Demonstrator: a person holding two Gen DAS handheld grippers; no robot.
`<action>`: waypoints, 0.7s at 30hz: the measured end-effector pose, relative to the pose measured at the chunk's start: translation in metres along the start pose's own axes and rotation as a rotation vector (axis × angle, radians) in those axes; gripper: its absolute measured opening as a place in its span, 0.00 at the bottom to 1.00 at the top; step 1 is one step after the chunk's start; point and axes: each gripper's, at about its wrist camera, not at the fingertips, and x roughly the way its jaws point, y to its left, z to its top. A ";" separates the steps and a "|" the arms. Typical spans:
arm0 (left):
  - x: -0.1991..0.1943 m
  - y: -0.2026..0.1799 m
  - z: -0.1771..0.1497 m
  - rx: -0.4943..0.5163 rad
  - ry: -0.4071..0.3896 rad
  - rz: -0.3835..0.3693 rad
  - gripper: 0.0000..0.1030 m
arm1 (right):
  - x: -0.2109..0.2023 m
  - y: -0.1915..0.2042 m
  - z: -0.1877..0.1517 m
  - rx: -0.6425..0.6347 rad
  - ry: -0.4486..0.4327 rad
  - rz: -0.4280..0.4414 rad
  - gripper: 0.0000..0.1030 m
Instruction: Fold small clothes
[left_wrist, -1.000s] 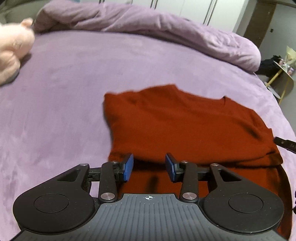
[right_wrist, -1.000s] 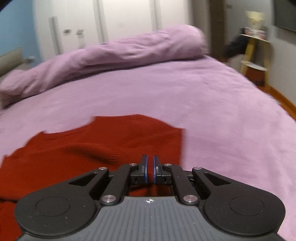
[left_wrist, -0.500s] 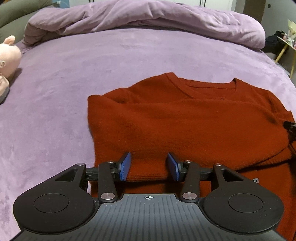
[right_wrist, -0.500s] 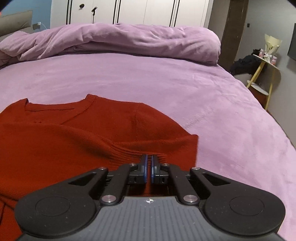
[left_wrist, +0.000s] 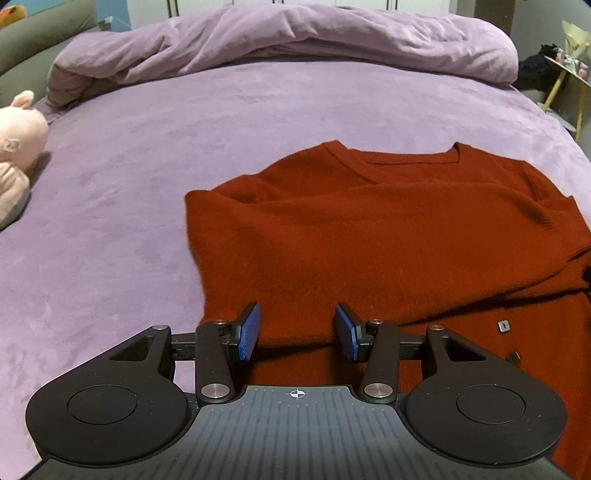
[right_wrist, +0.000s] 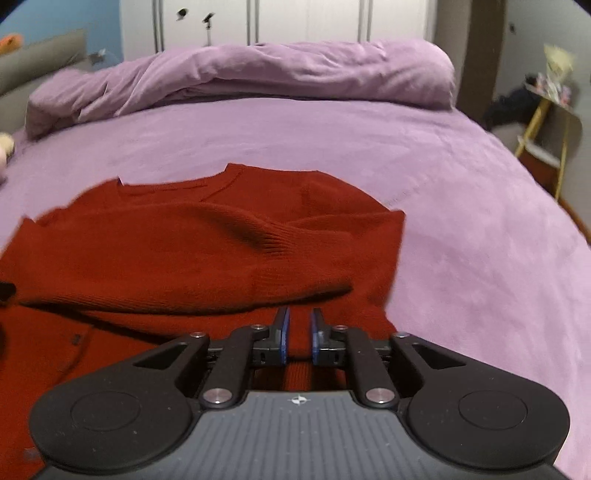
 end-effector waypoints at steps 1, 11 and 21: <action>-0.006 0.001 -0.002 -0.005 0.002 -0.003 0.48 | -0.011 -0.003 -0.005 0.011 0.003 0.008 0.16; -0.097 0.042 -0.107 -0.002 0.123 -0.177 0.49 | -0.153 -0.055 -0.121 0.153 0.086 0.039 0.52; -0.122 0.074 -0.182 -0.130 0.221 -0.234 0.50 | -0.155 -0.069 -0.161 0.352 0.221 0.212 0.50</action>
